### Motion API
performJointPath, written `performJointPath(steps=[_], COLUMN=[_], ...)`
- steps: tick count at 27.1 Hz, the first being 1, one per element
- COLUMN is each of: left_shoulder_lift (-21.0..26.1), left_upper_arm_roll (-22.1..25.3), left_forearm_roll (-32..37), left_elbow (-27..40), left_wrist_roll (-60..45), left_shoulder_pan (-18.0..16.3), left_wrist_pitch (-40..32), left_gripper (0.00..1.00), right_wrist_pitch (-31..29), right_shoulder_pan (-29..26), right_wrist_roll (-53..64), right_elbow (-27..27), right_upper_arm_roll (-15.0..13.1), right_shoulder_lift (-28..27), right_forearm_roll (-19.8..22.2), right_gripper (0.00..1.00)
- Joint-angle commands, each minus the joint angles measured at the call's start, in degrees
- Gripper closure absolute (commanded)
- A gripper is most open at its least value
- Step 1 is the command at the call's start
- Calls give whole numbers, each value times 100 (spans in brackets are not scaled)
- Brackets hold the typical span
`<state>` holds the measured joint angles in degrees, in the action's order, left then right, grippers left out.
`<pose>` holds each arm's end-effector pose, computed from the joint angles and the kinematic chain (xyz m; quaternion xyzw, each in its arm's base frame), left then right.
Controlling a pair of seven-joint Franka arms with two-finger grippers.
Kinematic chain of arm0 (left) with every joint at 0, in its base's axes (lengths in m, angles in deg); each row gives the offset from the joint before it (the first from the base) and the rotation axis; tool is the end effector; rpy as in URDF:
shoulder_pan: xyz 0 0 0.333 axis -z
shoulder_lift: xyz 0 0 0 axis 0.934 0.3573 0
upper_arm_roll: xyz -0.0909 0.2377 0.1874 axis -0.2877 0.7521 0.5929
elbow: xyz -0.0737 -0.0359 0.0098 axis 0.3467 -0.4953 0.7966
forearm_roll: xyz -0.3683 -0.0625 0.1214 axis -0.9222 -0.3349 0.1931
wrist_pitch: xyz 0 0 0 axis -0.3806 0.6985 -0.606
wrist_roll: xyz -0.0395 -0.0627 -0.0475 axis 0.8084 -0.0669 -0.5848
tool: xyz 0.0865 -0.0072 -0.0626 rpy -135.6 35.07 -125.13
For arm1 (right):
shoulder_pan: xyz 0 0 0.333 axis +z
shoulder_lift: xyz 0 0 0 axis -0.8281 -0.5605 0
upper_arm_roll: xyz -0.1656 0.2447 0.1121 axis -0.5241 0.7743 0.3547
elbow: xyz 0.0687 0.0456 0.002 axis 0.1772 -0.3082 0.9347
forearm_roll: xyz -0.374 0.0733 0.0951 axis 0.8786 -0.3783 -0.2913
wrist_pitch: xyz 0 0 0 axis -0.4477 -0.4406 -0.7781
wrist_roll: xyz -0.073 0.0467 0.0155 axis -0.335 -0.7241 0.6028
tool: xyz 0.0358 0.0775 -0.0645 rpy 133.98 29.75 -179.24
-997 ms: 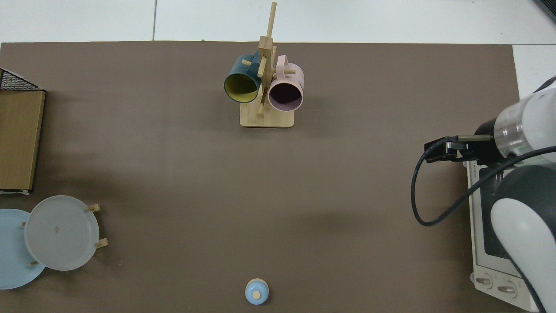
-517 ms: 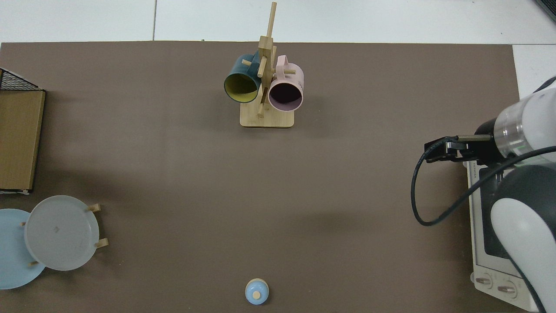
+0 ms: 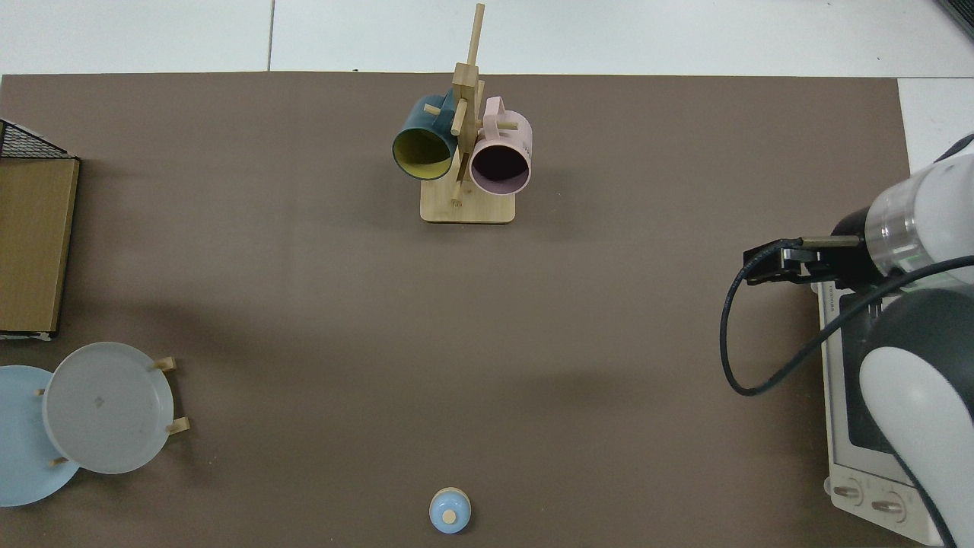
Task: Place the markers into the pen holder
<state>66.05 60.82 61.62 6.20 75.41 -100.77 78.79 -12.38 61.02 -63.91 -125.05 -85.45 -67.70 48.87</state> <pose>0.6229 0.1921 0.5651 -0.7163 0.6038 0.1696 0.3059 0.5414 0.0763 0.6078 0.9991 -0.0389 -0.0103 0.0115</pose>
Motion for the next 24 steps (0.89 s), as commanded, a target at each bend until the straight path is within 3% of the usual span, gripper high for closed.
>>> performJointPath(steps=[1,11,20,24], left_shoulder_lift=[-345,-758,-784,-802], left_upper_arm_roll=[-80,-133,-141,-106], left_forearm_roll=[-381,-1234,-1498,-1665], left_elbow=[19,28,36,28], left_wrist_roll=[27,0,-79,-184], left_shoulder_pan=[42,103,147,349], left_wrist_pitch=[-324,-386,-404,-509], left_gripper=[100,100,100,100], right_wrist_pitch=[-103,-103,-103,-103], right_shoulder_pan=[-98,-98,-90,-98], right_wrist_roll=[132,132,132,132], right_elbow=[-47,-47,-47,-47], right_upper_arm_roll=[54,54,54,54], right_shoulder_lift=[31,40,32,32], right_forearm_roll=[-38,-38,-38,-38], right_gripper=[1,1,1,1])
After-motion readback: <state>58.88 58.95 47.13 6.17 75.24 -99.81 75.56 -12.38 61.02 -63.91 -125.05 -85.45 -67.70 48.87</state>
